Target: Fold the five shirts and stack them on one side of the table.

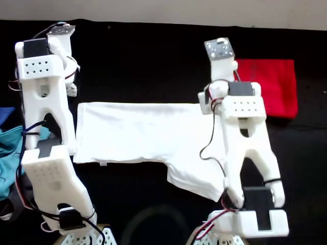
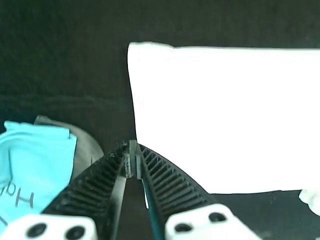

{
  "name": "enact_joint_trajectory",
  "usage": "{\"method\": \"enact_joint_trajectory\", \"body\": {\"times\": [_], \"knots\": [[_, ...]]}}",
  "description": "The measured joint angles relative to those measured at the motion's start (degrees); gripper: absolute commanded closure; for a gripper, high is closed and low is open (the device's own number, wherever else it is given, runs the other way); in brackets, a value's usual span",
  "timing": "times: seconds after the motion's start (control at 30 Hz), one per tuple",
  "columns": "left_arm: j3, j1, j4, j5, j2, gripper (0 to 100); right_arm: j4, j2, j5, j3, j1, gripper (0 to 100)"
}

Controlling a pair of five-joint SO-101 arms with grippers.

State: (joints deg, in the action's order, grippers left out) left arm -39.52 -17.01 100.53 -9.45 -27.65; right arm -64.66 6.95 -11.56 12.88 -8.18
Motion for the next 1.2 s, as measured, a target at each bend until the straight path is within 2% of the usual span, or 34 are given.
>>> {"method": "enact_joint_trajectory", "body": {"times": [0.17,0.33,0.5,0.67,0.9,1.03,1.2], "knots": [[16.53,0.26,-2.90,0.00,8.97,99,2.64,11.16,0.00,13.19,-1.41,99.2],[39.03,2.11,-15.21,0.09,20.92,99,4.66,19.43,-0.18,26.55,-3.78,99.2],[62.95,4.66,-27.87,0.09,32.53,99,5.01,22.59,-6.51,37.27,-9.41,99.2],[77.45,4.40,-39.30,0.09,36.22,99,10.20,22.59,-8.79,44.40,-11.16,99.2],[79.38,4.40,-50.11,-2.37,31.03,99,27.60,22.77,-8.79,52.31,-11.25,99.2],[73.58,3.69,-50.46,-2.46,23.82,99,35.34,21.80,-8.79,52.75,-7.74,99.2],[63.91,2.02,-46.07,-2.37,15.21,99,35.52,13.89,-8.79,49.85,-3.87,99.2]]}}
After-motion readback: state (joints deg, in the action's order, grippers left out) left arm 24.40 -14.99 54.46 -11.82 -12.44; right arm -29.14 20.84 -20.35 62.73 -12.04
